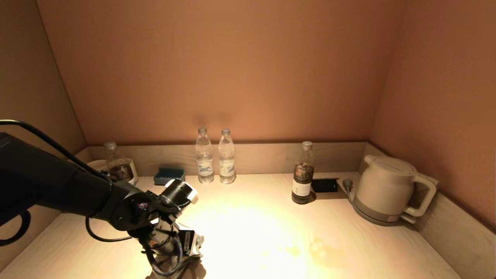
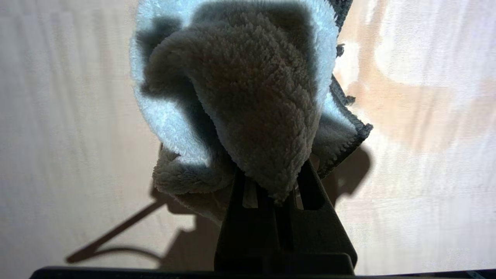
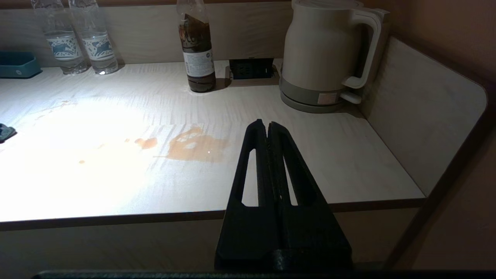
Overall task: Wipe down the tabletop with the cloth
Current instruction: Sweep the stains on the table
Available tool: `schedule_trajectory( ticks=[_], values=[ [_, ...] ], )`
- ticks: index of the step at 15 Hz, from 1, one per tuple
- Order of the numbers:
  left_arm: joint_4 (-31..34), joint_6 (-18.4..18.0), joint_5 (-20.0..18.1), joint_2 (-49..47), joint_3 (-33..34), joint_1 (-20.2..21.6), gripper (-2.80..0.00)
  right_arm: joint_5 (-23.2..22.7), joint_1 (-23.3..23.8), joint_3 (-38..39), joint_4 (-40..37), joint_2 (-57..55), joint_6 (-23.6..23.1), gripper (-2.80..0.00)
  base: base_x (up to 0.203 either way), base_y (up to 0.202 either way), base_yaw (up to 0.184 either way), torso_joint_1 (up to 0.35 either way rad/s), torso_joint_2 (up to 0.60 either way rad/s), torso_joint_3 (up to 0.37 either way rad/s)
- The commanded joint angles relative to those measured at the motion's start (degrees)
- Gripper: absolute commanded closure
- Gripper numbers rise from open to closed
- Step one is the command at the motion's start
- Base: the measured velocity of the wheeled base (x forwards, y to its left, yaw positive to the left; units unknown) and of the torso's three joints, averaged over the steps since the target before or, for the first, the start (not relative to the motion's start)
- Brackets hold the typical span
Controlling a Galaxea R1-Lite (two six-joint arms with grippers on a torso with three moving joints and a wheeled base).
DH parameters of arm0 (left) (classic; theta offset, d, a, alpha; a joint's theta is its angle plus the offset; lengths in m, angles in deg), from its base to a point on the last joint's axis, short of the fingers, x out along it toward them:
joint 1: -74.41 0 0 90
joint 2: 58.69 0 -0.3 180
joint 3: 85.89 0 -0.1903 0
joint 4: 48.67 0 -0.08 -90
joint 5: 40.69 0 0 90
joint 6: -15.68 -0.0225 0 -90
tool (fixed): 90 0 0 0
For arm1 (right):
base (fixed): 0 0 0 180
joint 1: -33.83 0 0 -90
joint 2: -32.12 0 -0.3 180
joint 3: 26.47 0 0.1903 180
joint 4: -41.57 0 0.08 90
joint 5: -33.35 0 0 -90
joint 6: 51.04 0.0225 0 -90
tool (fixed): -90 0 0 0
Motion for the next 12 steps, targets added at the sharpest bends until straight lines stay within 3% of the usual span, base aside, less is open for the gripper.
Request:
schedule_trajectory(
  ticks=[1, 6, 12],
  values=[
    [0.14, 0.22, 0.07, -2.02, -1.59, -2.18, 0.0, 0.0, 0.03, 0.0, -0.01, -0.07, 0.0, 0.0, 0.0, 0.0, 0.0, 0.0, 0.0, 0.0],
    [0.19, 0.38, 0.25, -4.79, -4.56, -6.4, 0.0, 0.0, 0.03, 0.0, -0.01, -0.07, 0.0, 0.0, 0.0, 0.0, 0.0, 0.0, 0.0, 0.0],
    [0.04, 0.45, 0.79, -6.59, -10.72, -6.68, 0.0, 0.0, 0.03, 0.0, -0.01, -0.07, 0.0, 0.0, 0.0, 0.0, 0.0, 0.0, 0.0, 0.0]
  ],
)
